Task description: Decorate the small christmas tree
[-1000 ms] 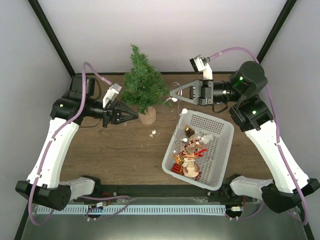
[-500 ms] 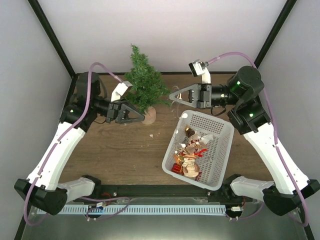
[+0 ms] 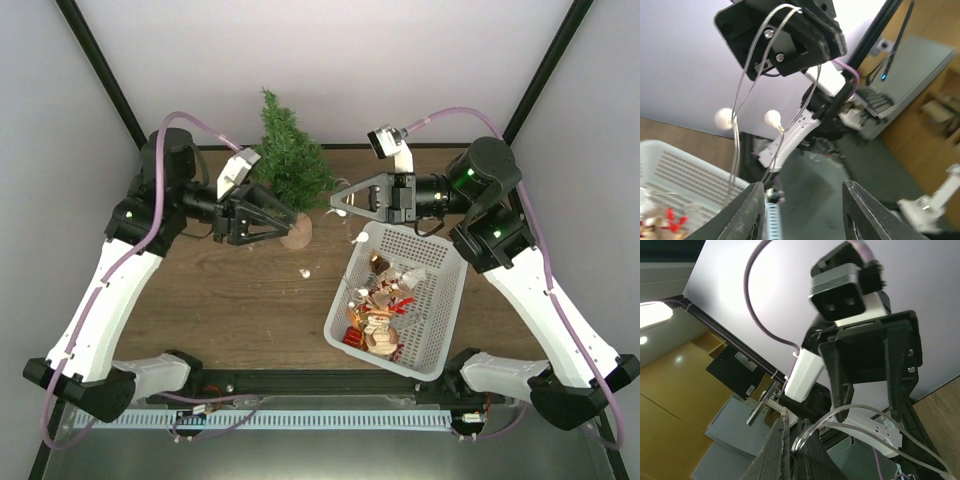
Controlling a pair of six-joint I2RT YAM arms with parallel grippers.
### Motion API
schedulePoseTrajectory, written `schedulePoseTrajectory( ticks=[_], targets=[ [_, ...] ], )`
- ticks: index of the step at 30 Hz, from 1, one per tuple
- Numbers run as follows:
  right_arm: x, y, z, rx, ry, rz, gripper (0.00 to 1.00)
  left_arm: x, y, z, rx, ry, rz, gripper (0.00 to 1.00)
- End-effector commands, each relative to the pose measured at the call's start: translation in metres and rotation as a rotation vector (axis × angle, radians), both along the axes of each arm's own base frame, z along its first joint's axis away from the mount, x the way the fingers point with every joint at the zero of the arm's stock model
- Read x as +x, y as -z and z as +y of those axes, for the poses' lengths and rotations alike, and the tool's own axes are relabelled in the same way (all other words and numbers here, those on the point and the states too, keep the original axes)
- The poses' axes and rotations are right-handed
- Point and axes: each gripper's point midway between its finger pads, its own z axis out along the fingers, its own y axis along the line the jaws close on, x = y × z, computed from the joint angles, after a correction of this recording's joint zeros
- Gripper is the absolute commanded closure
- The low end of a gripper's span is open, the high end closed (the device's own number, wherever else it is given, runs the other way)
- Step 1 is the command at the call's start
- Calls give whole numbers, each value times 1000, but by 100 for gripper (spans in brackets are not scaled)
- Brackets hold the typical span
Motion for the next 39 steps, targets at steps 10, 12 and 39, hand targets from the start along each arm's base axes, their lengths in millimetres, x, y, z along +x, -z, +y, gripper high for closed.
schedulePoseTrajectory(
  ticks=[10, 12, 39],
  targets=[
    [-14, -9, 22, 41, -38, -14, 99, 8, 35, -23, 185, -190, -390, 54],
    [-14, -10, 24, 41, -41, -15, 99, 8, 37, -26, 189, -181, -395, 54],
    [-16, 3, 33, 15, -55, -23, 99, 12, 36, -19, 257, -255, -494, 100]
  ],
)
